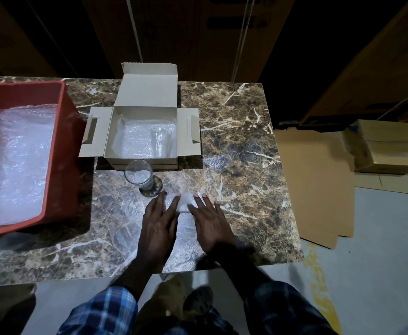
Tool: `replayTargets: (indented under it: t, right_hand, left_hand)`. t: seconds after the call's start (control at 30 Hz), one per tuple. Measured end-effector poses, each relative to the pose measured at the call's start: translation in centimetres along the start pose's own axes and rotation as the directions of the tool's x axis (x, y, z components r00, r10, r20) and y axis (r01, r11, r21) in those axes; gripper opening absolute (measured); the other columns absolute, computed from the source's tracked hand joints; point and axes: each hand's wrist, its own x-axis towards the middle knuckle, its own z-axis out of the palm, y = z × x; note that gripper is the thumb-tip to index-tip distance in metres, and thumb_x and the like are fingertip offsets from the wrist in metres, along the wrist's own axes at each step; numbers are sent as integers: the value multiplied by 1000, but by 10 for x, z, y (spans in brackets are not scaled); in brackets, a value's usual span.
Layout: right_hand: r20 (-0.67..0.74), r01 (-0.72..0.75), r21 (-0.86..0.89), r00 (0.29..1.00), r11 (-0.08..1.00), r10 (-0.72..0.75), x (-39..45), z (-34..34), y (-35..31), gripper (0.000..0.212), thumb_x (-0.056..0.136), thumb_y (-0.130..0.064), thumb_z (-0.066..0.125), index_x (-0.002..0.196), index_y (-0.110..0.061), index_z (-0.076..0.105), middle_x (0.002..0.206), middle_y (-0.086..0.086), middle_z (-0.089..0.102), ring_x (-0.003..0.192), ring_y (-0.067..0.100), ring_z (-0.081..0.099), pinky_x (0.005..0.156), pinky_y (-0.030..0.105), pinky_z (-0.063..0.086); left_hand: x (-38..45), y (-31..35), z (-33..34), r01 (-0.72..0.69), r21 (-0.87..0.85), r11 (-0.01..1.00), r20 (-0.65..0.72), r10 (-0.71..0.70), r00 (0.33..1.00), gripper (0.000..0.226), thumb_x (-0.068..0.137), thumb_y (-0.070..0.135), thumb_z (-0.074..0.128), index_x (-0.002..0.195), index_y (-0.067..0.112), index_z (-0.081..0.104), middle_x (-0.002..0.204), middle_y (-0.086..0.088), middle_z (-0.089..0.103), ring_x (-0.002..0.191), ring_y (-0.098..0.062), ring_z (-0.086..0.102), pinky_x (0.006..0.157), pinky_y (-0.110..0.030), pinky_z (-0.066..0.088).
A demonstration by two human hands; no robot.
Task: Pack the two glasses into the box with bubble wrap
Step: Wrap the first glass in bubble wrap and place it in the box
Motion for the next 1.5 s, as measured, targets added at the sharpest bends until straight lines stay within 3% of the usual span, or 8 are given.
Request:
replayTargets:
  t: [0.13,0.3,0.4,0.57,0.73,1.07,1.37,1.5]
  right_hand:
    - [39,-49,111,998,993,45,7,-9,-7,40,102,-15,37,135,-9,58,153,12,43,148,30,28,121,47,24]
    - [-77,5,156,997,988,7,9,-12,-11,27,90,-5,56,112,2,71,133,24,60,132,38,50,113,48,36]
    - [2,-206,255,977,945,213,9,-9,-11,35,99,-20,46,126,-11,68,154,19,40,145,32,33,121,31,17]
    - [-263,-384,318,843,867,470,11,-6,-16,23,97,-24,56,107,-9,71,114,13,68,102,35,58,90,38,48]
    - [-86,-588,344,757,732,648,20,-9,-19,43,89,-43,68,112,-6,65,105,15,61,102,32,54,90,41,46]
    - [-146,-424,521,811,741,566,30,-17,-47,15,87,-34,58,85,-21,52,78,-1,61,74,26,60,68,40,50]
    - [-159,-158,420,957,894,244,24,1,-67,49,97,-30,34,125,-6,66,139,9,59,132,23,48,114,33,35]
    - [-120,-126,373,976,919,183,22,3,-65,50,97,-25,33,126,-1,65,142,16,55,138,28,44,118,16,16]
  left_hand:
    - [-2,3,-10,-151,211,966,66,140,988,58,97,26,60,152,31,39,161,-14,27,140,-34,35,101,-48,35]
    - [-4,6,-10,-253,382,889,143,214,966,58,93,27,65,148,25,46,161,-4,32,148,-29,28,110,-54,25]
    - [-7,3,-10,-242,423,873,202,170,965,54,92,24,56,145,15,51,158,-5,39,149,-31,27,105,-58,28]
    - [-9,6,-13,-186,417,890,252,84,964,56,98,28,45,152,13,40,159,-8,36,149,-34,25,101,-56,29]
    - [-9,6,-14,-185,411,893,288,65,955,58,99,33,42,155,22,33,160,-8,34,147,-36,29,99,-57,28]
    - [-10,7,-11,-130,360,924,354,-6,935,59,102,43,22,156,20,31,164,-8,25,149,-35,22,101,-60,29]
    - [-18,-27,-5,-176,85,981,347,136,928,65,95,30,39,152,0,30,162,-17,23,154,-23,0,122,-40,2]
    - [-15,-13,-14,21,-176,984,198,15,980,64,103,24,35,159,18,4,161,0,14,149,-3,8,120,-22,6]
